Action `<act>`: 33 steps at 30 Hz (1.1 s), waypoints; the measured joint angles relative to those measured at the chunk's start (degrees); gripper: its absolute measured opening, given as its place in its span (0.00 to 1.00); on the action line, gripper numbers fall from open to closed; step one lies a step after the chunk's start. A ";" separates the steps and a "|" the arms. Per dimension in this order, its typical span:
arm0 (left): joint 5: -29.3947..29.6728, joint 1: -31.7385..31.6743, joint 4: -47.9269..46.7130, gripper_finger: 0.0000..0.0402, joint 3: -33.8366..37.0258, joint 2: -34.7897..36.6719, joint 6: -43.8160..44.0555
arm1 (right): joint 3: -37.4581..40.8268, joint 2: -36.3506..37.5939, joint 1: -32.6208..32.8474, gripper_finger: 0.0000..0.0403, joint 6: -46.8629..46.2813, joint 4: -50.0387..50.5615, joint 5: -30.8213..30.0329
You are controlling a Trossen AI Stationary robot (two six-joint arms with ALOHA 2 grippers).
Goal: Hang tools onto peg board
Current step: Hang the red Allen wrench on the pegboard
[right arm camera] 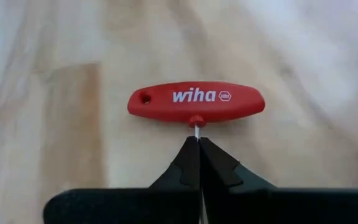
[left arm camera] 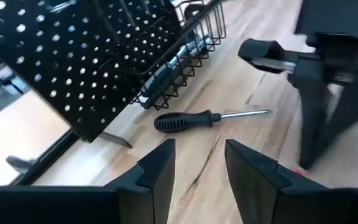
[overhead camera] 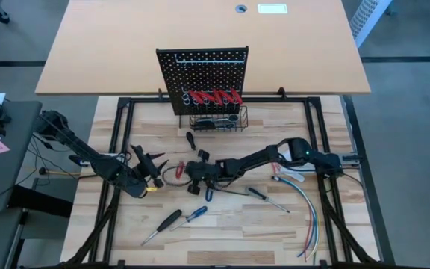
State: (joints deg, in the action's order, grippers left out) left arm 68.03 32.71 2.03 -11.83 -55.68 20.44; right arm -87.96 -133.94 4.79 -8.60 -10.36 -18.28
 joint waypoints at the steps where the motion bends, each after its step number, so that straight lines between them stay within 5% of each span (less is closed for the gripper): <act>1: 0.24 0.38 -1.35 0.33 0.09 1.50 1.15 | 1.93 1.28 -0.06 0.00 0.00 -2.12 -1.08; 12: 0.25 1.79 1.35 0.33 3.51 13.47 0.93 | 23.38 12.00 0.87 0.00 4.09 -36.47 -8.88; 21: -13.90 1.77 25.67 0.33 8.40 13.68 -15.60 | 22.71 12.51 3.56 0.00 11.08 -37.01 -12.37; 33: -19.61 -0.93 29.46 0.38 8.41 13.69 -16.23 | 22.73 12.51 3.70 0.00 12.27 -36.83 -16.40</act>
State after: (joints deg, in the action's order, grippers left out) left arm 48.43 31.78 31.48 -3.42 -41.99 4.21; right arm -65.23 -121.43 8.49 3.67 -47.19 -34.68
